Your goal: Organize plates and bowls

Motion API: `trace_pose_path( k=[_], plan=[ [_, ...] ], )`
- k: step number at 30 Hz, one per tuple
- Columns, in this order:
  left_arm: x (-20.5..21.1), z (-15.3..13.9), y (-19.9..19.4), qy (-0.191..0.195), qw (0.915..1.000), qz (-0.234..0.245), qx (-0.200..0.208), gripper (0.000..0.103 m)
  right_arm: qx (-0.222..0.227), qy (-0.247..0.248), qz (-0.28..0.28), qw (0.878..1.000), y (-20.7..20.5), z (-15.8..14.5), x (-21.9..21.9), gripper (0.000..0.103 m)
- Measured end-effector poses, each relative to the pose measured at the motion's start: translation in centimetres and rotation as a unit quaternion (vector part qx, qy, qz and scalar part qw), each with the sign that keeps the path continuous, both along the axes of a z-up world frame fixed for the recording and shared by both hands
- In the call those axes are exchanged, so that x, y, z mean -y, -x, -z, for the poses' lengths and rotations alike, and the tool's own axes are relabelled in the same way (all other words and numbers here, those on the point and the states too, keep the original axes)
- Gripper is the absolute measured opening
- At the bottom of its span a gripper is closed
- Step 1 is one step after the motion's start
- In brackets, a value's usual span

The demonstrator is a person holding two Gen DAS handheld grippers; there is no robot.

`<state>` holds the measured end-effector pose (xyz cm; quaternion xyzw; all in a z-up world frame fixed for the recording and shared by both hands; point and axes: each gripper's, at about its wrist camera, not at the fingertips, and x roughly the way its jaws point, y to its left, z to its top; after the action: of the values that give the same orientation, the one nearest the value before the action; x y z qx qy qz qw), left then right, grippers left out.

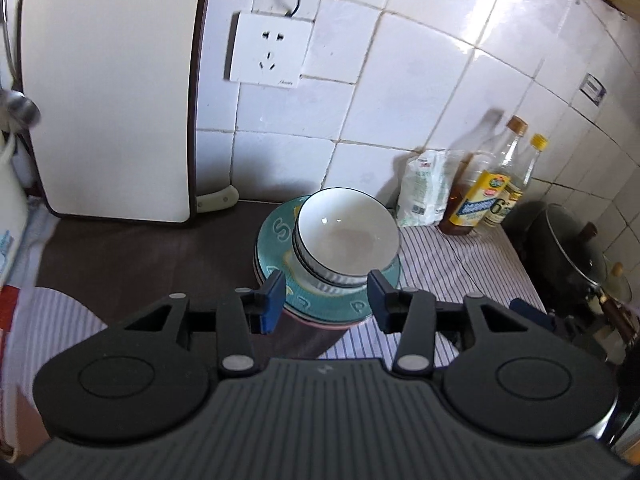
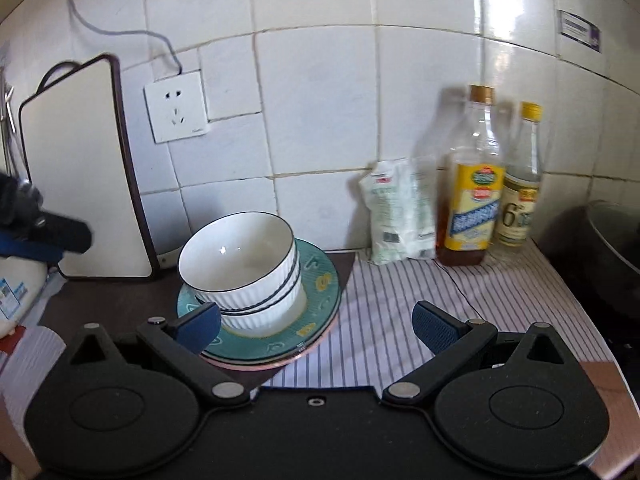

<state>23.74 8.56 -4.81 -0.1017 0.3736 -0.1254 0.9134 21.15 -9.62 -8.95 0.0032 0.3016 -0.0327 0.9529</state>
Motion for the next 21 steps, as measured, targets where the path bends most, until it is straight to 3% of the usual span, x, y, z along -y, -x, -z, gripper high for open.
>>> trace_pose_path(
  k=[8,14,21],
  plan=[
    [0.3,-2.3,4.4,-0.037,0.9993,0.003,0.001,0.059,-0.019,0.005,0.025,0.999,3.4,-3.4,1.1,0.103],
    [0.2,-2.9,7.5,-0.056,0.9984,-0.005,0.001,0.066,-0.017,0.057,0.018,0.998,6.2,-4.9,0.0,0.103],
    [0.0,-3.4,10.7,-0.074,0.9971,-0.015,0.012,0.084,-0.024,0.079,0.009,0.997,9.1,-7.0,-0.7,0.103]
  ],
)
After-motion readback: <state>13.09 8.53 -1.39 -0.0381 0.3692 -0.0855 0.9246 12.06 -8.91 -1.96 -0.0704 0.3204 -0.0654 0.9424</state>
